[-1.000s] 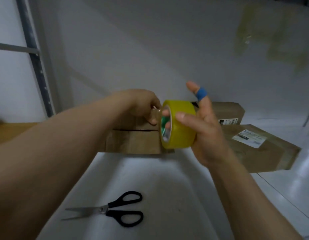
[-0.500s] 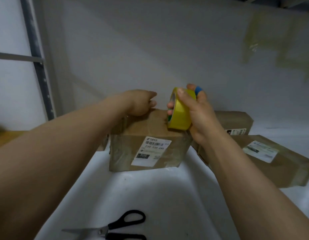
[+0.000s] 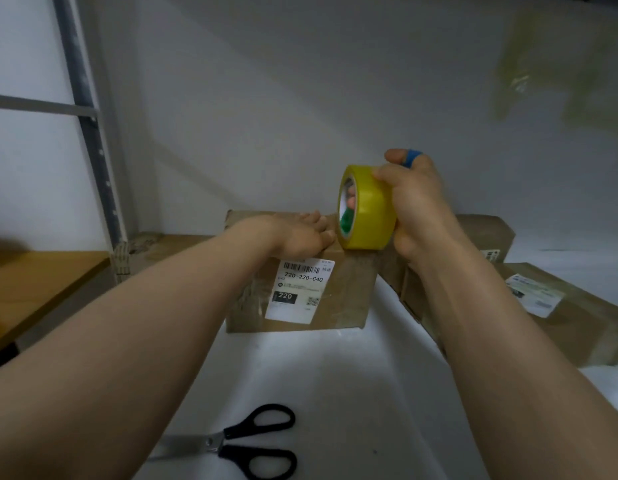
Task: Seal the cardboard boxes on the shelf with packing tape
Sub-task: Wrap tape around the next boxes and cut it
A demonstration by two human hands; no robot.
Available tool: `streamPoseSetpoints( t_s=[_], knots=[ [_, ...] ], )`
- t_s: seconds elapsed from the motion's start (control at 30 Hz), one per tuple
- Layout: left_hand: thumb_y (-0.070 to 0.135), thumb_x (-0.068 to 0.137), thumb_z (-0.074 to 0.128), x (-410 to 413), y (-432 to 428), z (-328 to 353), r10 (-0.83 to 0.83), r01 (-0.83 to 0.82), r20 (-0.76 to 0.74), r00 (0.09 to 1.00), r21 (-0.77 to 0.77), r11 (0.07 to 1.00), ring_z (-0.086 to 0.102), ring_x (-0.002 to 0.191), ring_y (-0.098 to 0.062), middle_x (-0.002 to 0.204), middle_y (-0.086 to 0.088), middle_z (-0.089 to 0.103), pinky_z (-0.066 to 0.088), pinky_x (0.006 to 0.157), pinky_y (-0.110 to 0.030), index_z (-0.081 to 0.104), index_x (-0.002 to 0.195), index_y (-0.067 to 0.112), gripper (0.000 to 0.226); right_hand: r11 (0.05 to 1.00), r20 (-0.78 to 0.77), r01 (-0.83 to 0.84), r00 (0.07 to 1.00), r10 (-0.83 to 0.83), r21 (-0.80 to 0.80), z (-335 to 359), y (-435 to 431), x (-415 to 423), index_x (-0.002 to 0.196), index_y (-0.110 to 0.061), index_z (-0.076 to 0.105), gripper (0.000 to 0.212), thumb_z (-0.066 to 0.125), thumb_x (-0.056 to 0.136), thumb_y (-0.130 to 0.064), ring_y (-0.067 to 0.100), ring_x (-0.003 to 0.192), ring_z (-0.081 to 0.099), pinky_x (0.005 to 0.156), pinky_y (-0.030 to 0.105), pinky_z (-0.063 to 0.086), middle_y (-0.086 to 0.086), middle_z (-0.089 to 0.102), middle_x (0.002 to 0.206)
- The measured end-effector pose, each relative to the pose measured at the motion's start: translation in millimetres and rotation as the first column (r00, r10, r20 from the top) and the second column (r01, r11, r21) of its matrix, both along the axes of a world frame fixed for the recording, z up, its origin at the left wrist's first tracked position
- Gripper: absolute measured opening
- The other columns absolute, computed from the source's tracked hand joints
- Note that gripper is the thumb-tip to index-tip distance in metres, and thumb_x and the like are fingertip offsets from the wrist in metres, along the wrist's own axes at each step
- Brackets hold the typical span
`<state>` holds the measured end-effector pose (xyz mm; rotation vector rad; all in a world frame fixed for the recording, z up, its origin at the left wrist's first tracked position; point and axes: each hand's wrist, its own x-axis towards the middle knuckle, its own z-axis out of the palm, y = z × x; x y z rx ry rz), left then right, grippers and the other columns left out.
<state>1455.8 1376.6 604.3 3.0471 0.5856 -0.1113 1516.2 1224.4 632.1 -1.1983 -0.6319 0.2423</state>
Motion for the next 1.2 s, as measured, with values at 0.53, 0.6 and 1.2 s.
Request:
streamPoseSetpoints(
  t_s=[0.53,0.6,1.2],
  knots=[
    [0.054,0.094,0.027,22,15,-5,0.054,-0.052,0.014,0.998,-0.116,0.992,0.017,0.153,-0.032,0.165,-0.012,0.017,0.014,0.122,-0.056,0.034,0.150,0.013,0.070,0.985,-0.079,-0.007,0.997,-0.007,-0.173,-61,-35,-16,0.115,-0.019,0.055,0.018,0.061,0.099,-0.014,0.022,0.063,0.070,0.055,0.036,0.059,0.015,0.067,0.100],
    [0.056,0.087,0.025,26,16,-5,0.047,-0.046,0.009,0.999,-0.109,0.993,0.023,0.150,-0.033,0.162,-0.014,0.024,0.018,0.121,-0.057,0.036,0.148,0.014,0.075,0.979,-0.016,0.045,0.999,-0.049,-0.199,-76,-35,-15,0.101,-0.031,0.059,0.014,0.063,0.098,-0.018,0.023,0.076,0.069,0.066,0.044,0.059,0.012,0.068,0.104],
    [0.047,0.109,0.026,36,-16,3,-0.079,0.067,-0.004,0.997,-0.481,0.874,0.047,0.136,-0.036,0.150,-0.020,0.045,0.034,0.113,-0.048,0.032,0.154,0.023,0.051,0.992,-0.005,-0.038,0.999,0.038,-0.123,-90,-23,-10,0.103,-0.036,0.054,0.009,0.058,0.097,-0.030,0.034,0.069,0.070,0.078,0.057,0.058,0.020,0.073,0.086]
  ],
)
